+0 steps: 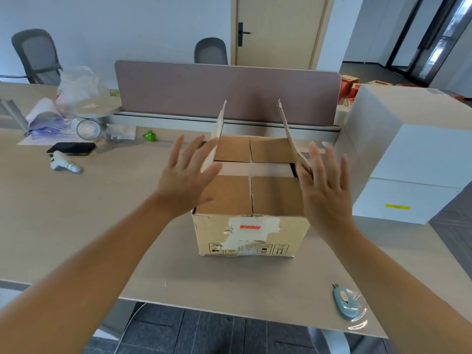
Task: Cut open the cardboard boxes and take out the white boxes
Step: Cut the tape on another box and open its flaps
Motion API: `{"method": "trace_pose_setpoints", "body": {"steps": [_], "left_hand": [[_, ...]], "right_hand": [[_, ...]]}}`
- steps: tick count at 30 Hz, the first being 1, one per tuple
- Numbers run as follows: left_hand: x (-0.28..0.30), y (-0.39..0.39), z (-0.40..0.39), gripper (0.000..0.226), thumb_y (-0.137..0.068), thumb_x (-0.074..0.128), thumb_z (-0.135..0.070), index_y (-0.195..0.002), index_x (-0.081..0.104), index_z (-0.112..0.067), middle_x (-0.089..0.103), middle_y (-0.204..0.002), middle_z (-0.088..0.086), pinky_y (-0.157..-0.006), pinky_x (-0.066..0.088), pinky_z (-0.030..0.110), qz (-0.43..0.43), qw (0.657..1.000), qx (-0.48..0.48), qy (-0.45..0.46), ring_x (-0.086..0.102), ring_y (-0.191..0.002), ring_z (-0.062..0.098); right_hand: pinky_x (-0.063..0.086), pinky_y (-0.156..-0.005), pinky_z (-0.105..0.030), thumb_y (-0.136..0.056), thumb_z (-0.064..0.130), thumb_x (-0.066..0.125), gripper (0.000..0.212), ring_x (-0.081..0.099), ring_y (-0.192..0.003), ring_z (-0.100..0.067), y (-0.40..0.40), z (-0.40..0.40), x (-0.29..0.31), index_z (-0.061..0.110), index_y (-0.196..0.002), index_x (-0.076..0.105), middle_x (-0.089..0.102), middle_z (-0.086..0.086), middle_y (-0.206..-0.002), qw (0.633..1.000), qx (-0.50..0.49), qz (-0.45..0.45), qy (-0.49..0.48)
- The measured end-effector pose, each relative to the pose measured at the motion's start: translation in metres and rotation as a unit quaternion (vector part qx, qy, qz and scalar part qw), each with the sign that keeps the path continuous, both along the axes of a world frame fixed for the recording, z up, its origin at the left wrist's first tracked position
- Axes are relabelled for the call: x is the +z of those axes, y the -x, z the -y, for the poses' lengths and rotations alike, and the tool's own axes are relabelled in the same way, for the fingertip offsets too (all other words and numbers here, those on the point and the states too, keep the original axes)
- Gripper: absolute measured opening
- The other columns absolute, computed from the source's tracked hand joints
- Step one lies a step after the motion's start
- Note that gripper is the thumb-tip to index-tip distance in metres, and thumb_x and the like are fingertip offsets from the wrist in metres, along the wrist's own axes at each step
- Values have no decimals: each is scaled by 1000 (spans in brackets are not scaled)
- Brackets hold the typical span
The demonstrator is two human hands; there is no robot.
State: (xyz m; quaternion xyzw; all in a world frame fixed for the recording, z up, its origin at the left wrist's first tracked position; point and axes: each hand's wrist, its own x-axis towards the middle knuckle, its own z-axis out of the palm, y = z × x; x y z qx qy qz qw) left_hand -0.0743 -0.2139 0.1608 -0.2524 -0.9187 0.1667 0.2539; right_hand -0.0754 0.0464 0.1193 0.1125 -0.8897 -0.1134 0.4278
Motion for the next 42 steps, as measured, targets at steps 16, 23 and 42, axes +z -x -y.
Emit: {"method": "trace_pose_setpoints", "body": {"steps": [16,23,42], "left_hand": [[-55,9,-12,87,-78,33,-75,-142,26,-16,25,-149,16,-108,22,47,309,846,357,-246,23,-135,38],[-71,48,-4,86,-73,68,-53,-136,29,-8,47,-129,12,-91,42,38,340,741,277,-508,49,-115,31],[-62,127,32,65,-86,31,-67,-140,33,-29,6,-155,9,-114,-2,52,332,903,198,-186,-4,-143,30]], "right_hand": [[38,-83,-37,-87,53,45,67,48,-114,-35,7,9,-24,2,-128,33,48,-18,-126,811,-125,448,354],[32,-77,-32,-75,56,64,73,49,-111,-30,24,42,-29,7,-122,35,48,-11,-121,779,-119,431,439],[7,-115,-51,-91,55,34,50,5,-143,-29,113,87,-22,24,-129,43,14,-7,-154,856,-110,466,196]]}}
